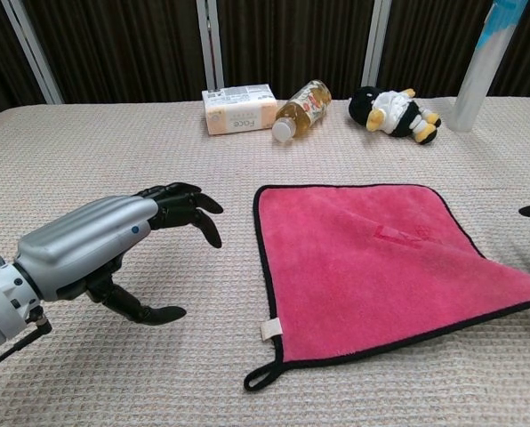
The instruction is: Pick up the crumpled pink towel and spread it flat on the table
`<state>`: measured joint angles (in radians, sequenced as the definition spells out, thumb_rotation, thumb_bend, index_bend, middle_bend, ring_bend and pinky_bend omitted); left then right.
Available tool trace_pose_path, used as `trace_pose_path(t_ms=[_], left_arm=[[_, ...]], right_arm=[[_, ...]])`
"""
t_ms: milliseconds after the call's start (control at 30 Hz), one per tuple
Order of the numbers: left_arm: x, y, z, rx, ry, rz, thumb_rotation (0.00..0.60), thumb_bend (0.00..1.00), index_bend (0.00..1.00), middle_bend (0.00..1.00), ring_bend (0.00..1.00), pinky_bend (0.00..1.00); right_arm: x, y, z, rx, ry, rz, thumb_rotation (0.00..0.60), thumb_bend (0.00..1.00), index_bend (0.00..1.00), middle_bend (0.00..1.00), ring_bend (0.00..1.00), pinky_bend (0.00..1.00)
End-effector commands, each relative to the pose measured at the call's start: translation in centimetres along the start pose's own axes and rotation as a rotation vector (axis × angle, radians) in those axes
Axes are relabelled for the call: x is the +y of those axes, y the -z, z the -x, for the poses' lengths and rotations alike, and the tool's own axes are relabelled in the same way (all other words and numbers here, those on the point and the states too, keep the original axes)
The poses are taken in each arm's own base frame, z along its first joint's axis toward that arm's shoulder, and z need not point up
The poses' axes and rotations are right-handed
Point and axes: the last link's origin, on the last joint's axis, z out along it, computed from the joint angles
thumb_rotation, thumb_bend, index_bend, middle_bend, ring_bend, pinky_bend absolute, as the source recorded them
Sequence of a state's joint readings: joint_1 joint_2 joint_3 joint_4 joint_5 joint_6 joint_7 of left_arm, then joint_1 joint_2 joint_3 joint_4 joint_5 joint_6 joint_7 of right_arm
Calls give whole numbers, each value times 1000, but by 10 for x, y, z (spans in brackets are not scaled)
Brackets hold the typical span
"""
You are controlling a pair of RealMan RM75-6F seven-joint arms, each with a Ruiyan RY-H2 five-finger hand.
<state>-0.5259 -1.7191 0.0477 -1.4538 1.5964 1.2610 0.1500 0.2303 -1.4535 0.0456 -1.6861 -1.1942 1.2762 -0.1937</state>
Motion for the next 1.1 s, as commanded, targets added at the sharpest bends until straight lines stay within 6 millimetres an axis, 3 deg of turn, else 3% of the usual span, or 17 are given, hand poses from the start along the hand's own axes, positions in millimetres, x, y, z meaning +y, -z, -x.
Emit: trace_pose_path(t_ms=[33,433,667,900,967,1100], left_arm=[[2,0,-1,0,1,7,600,240,296,112,0,0],[8,-2,0,-20,-7,19,600,240,289,112,0,0],[7,-1,-2,-23,-8,16,600,240,285,112,0,0],[7,0,-3,-29,-7,17,600,247,271,111,0,0],[7,0,-2,-41,-11,22,600,309,263,111,0,0],[14,-4,-1,-72,-24,58,600,591,258,115,0,17]], right_arm=[[3,0,-2,8,2,8,600,403,0,0,0,0],[15,8,-7,-57,74,17,600,249,0,0,0,0],[10,20,-9,-104,102,-5,600,238,0,0,0,0],[15,22,-20,-26,151,11,600,237,0,0,0,0],[17,23,-23,-13,143,24,600,237,0,0,0,0],[17,24,-32,23,128,26,600,237,0,0,0,0]])
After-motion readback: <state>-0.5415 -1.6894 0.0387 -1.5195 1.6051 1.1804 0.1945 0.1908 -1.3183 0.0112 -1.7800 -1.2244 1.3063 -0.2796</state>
